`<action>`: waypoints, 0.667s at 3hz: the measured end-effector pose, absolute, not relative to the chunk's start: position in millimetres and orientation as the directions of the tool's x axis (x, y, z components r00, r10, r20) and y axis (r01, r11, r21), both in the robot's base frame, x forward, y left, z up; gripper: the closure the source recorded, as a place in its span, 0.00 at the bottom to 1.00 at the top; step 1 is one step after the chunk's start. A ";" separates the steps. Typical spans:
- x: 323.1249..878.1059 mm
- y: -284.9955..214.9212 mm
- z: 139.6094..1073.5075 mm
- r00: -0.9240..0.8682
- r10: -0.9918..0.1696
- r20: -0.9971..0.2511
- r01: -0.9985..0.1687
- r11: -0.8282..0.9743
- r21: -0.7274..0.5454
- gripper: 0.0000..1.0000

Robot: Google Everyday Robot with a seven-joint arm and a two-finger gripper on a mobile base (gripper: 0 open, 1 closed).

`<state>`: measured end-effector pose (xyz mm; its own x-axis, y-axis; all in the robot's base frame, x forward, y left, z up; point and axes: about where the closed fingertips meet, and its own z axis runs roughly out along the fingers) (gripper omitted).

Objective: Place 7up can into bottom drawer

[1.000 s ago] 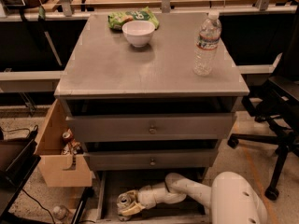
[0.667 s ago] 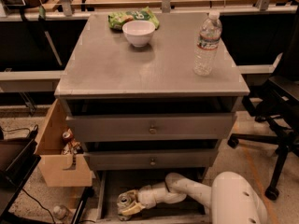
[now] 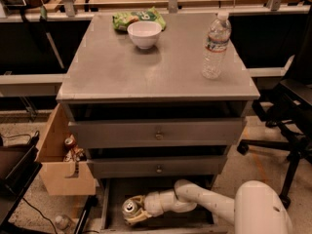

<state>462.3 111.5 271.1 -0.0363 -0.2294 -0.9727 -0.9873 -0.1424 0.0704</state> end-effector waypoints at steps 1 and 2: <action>466.1 103.0 277.3 0.044 -0.259 -0.965 -0.996 -0.084 -0.023 1.00; 470.0 93.3 273.9 0.071 -0.292 -0.954 -0.997 -0.027 -0.066 1.00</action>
Offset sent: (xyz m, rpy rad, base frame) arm 0.0153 -0.0362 -0.0016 -0.1065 -0.1937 -0.1919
